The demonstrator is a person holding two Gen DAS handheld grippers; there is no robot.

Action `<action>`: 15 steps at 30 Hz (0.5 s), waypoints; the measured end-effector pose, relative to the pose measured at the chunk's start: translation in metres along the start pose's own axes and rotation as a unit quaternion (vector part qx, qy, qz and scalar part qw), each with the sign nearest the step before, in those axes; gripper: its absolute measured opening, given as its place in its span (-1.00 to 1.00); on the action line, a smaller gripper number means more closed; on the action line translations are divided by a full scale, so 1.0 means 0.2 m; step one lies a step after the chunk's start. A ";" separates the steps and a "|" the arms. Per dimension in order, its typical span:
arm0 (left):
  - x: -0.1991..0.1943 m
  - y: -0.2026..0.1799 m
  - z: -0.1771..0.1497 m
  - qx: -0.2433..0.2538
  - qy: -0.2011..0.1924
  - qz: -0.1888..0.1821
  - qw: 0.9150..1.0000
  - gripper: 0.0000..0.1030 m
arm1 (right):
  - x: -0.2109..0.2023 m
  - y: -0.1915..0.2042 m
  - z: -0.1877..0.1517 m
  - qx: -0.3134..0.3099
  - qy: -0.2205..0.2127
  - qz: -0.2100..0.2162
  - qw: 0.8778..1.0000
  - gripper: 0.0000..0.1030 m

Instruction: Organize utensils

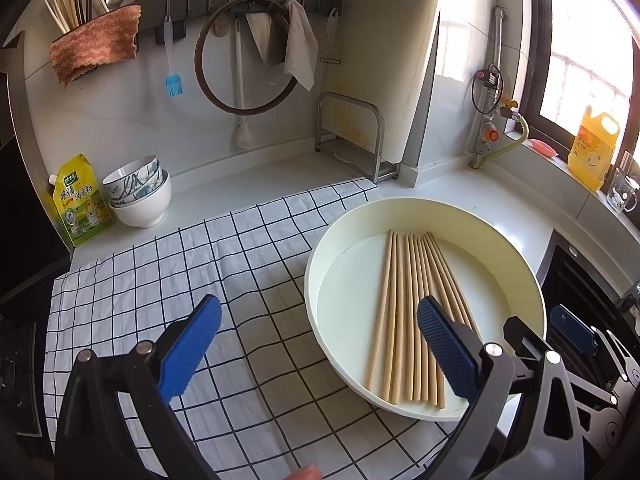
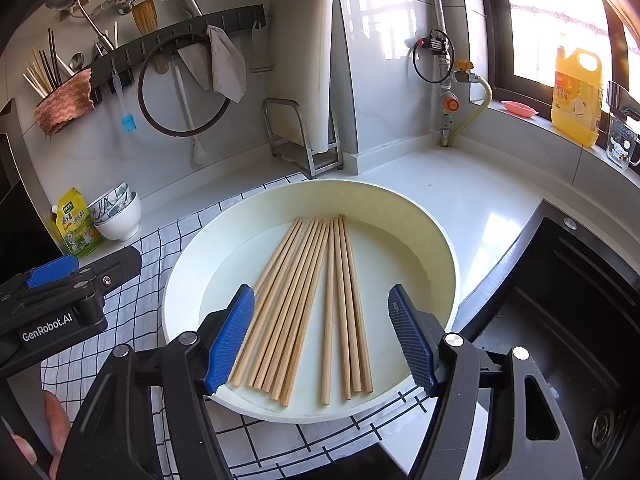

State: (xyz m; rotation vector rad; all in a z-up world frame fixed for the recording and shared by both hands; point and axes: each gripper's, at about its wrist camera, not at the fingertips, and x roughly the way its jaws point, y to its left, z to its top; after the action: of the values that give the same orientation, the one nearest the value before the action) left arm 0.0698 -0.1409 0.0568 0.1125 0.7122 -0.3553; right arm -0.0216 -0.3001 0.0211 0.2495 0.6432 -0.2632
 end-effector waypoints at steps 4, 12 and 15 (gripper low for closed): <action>0.00 0.00 0.00 0.001 0.000 -0.001 1.000 0.88 | 0.00 0.00 0.00 0.000 -0.001 -0.001 1.000 0.29; 0.00 -0.01 0.00 0.006 0.004 -0.002 1.000 0.88 | 0.00 0.00 0.00 0.000 -0.001 -0.002 1.000 0.29; 0.01 -0.01 0.00 0.007 0.005 -0.004 1.000 0.88 | 0.00 0.00 0.00 0.000 -0.001 -0.001 1.000 0.29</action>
State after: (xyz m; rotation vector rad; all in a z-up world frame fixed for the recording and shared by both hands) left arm 0.0698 -0.1438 0.0557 0.1251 0.7204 -0.3675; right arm -0.0220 -0.3008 0.0201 0.2481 0.6418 -0.2663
